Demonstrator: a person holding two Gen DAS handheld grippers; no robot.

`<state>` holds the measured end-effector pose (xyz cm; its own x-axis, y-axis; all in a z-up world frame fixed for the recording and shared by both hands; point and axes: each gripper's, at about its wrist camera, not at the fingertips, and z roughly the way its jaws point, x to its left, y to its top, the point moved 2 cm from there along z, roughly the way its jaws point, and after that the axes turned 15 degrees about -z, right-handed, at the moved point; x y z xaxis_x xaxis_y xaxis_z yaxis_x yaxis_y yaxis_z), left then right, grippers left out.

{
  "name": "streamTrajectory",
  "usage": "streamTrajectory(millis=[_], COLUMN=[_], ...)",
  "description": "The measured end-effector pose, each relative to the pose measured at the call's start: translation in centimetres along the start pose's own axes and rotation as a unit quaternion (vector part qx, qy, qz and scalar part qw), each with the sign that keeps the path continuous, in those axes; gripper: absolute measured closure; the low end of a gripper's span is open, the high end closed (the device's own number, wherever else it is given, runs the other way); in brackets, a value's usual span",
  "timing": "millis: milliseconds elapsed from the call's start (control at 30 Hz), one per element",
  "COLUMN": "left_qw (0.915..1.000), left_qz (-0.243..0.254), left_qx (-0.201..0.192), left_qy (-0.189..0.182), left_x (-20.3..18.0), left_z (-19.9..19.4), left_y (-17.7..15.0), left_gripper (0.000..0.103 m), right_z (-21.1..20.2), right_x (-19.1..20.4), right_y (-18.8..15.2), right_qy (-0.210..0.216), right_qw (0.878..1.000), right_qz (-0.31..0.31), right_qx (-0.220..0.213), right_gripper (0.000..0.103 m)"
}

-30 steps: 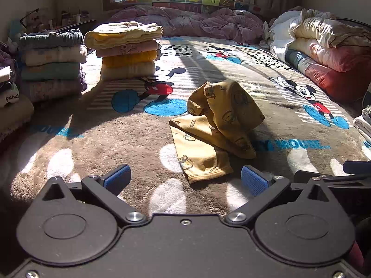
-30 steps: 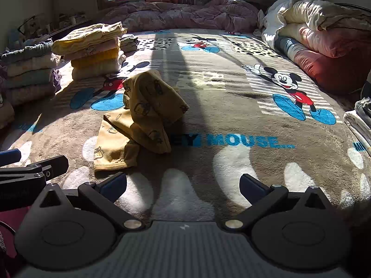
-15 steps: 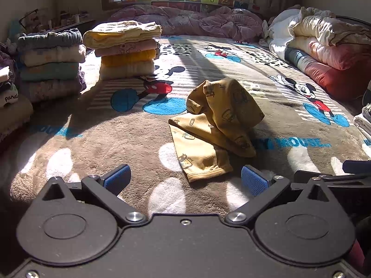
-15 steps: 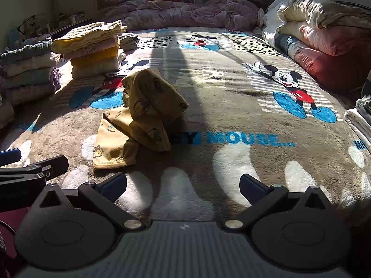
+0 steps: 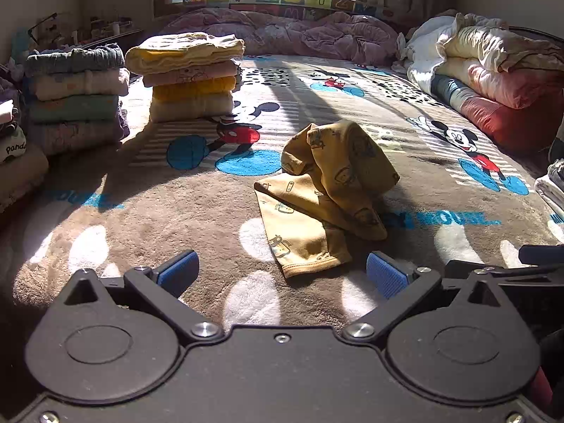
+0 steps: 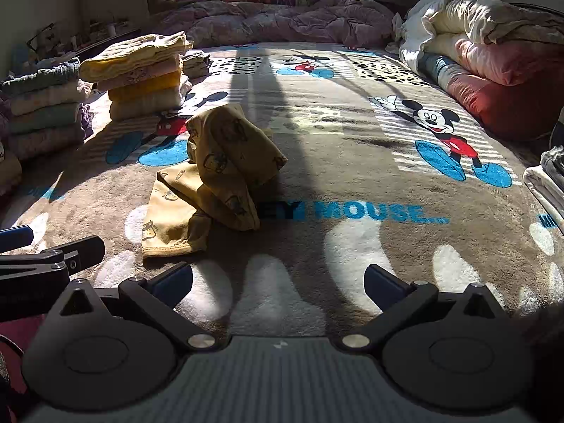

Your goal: Fold clothes

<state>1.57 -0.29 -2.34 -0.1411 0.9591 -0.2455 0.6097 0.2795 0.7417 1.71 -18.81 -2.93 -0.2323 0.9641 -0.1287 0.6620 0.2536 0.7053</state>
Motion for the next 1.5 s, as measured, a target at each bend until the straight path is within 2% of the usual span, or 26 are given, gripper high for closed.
streamTrajectory(millis=[367, 567, 700, 867, 933, 1067, 1233, 1333, 1467, 1500], left_qw=[0.9999, 0.9996, 0.9996, 0.9997, 0.9994, 0.9979, 0.9971, 0.9943, 0.9889, 0.9878], left_qz=[-0.009, -0.022, -0.015, 0.009, 0.015, 0.030, 0.059, 0.091, 0.131, 0.138], left_qx=[0.003, 0.011, 0.013, 0.000, 0.022, 0.055, 0.031, 0.019, 0.010, 0.011], left_qy=[-0.004, -0.014, -0.022, -0.022, -0.021, -0.018, -0.034, -0.052, -0.069, -0.070], left_x=[0.4, 0.6, 0.5, -0.2, -0.3, -0.8, -2.7, -4.9, -7.8, -8.4], left_z=[0.4, 1.3, 2.6, 4.7, 5.9, 8.0, 9.5, 10.4, 11.6, 12.0], left_y=[0.2, 0.0, -0.2, -0.7, -0.7, -0.7, -0.2, -0.8, -1.9, -2.2], left_gripper=[0.000, 0.000, 0.000, 0.000, 0.000, 0.001, 0.001, 0.008, 0.025, 0.027], right_z=[-0.1, 0.6, 2.2, 4.2, 5.3, 8.0, 11.0, 12.4, 14.9, 15.6], right_x=[-0.1, -1.0, -1.7, -2.2, -2.5, -4.5, -6.9, -8.2, -11.4, -12.1], right_y=[0.0, -0.1, -0.5, -0.6, -0.5, -0.4, 0.1, 0.4, 0.3, 0.2], right_qy=[0.003, 0.046, 0.058, 0.075, 0.088, 0.137, 0.162, 0.164, 0.211, 0.209], right_qw=[1.000, 0.998, 0.997, 0.993, 0.990, 0.980, 0.975, 0.975, 0.955, 0.953], right_qz=[-0.002, 0.023, 0.041, 0.032, 0.024, 0.065, 0.085, 0.081, 0.166, 0.182], right_qx=[-0.008, -0.033, -0.033, -0.083, -0.112, -0.128, -0.125, -0.130, -0.129, -0.122], right_gripper=[0.001, 0.001, 0.001, 0.001, 0.001, 0.001, 0.001, 0.001, 0.001, 0.001])
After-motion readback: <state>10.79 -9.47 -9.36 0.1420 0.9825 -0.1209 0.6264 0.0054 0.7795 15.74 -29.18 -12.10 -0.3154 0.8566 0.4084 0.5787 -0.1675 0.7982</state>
